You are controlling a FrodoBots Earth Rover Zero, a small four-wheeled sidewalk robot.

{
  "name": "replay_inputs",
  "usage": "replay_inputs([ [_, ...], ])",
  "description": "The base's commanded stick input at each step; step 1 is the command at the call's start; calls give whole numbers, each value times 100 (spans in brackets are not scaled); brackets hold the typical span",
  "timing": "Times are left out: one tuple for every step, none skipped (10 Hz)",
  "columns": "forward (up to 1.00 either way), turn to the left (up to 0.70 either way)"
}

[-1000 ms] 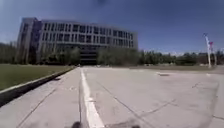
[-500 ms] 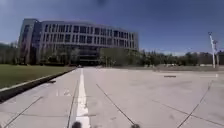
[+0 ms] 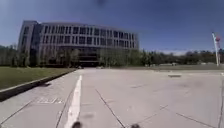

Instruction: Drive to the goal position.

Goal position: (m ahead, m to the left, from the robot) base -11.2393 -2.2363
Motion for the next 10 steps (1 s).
replay_inputs([
  [85, 2],
  [85, 2],
  [85, 2],
  [85, 2],
  [85, 2],
  [85, 2],
  [85, 2],
  [85, 2],
  [85, 2],
  [85, 2],
])
